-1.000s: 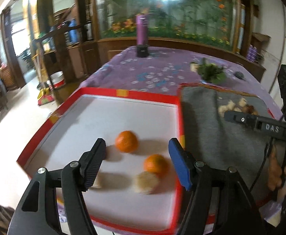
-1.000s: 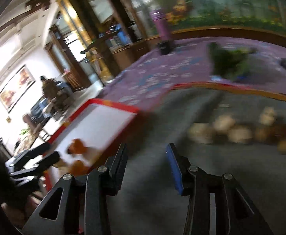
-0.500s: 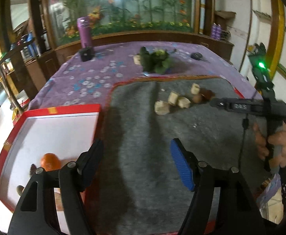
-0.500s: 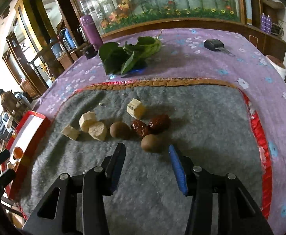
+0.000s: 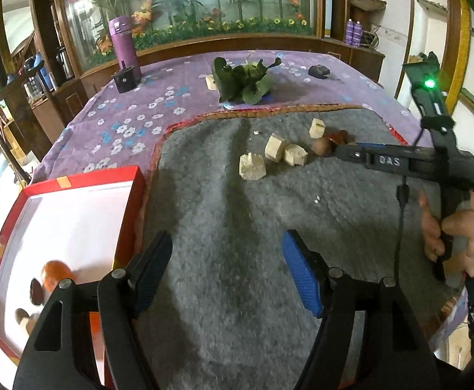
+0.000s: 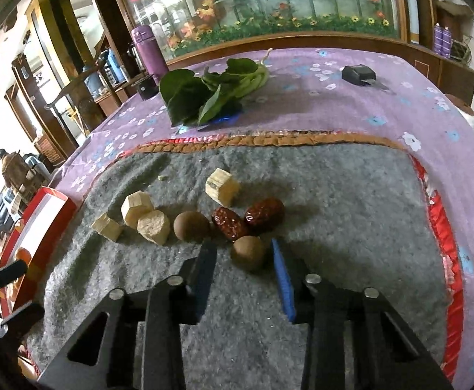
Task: Organize fruits
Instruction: 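Grasp a white cube with the left gripper while the right gripper grasps a brown ball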
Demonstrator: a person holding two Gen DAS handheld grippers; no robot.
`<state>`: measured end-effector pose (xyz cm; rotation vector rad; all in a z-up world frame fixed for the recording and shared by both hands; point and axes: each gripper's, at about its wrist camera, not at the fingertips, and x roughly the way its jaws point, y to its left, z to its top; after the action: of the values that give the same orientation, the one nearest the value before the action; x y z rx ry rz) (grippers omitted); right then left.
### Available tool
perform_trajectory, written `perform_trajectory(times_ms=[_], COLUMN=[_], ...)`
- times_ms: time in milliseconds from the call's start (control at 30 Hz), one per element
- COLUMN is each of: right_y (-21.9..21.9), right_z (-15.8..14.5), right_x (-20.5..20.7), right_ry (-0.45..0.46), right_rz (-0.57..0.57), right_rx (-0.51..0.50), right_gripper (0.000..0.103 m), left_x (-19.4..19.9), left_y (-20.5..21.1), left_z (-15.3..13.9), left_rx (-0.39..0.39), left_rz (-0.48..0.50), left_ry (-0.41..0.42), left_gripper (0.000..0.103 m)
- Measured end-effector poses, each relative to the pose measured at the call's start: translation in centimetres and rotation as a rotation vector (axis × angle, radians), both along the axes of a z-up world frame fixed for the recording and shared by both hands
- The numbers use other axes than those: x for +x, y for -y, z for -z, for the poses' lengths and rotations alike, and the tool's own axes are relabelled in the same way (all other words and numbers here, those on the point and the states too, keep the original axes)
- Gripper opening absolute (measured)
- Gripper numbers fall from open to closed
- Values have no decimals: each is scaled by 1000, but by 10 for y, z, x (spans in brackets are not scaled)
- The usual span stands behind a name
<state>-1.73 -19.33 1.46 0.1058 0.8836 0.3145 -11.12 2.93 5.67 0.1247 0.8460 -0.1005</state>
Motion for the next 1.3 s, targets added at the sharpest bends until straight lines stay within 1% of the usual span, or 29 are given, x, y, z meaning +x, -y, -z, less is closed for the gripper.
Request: perform_trajectory(times_ms=[67,233,400,467,533,567,633,700,833,867,933,967,1000,1100,1200,1300], right_y=[-1,-2,1,1,1,1,1,1,1,1,1,1,1,1,1,2], right_z=[0,1,1,1,1,1,1,1,1,1,1,1,1,1,0,0], right_x=[0,-1,-1,-1,-1,-1,-2,-2,-2,-2,-2,-2,-2,-2,-3,-3], right_ry=[0,1,-2,-3,-3,-3,-3,-3,-3,-3,-3,-3,-3,-3,-3,-2], right_rz=[2,-3,-9,-9,-10,-9,-9,-9,-9,-9,-9,-9,-9,-10,-12,-21], right_rx=[-14,-34,-23,-22,-23,-22,-21,-22,-18,-19,-19,-18,-19,-15,-3,15], right_gripper=[23,23,23,23,23,23,23,23,23,23,23,23,23,23,23,23], left_x=[11,39,58,64,69,72,77,82,88,90,90,90,91,92,87,78], left_y=[2,7,22,27,31,33,34,36,39,38,36,35,32,26,28,27], left_z=[0,5,8,11,13,15,18,21,32,35,36,35,34,34,32,25], left_rx=[9,7,19,7,22,31,25,16,3,-4,-9,-11,-15,-58,-52,-77], left_rz=[0,3,48,64,73,73,77,90,103,99,91,88,83,76,72,68], left_ry=[4,-31,-44,-57,-51,-52,-66,-79,-108,-117,-100,-93,-87,-86,-66,-44], left_gripper=[70,70,70,69,64,59,53,45,44,41,35,28,25,25,25,25])
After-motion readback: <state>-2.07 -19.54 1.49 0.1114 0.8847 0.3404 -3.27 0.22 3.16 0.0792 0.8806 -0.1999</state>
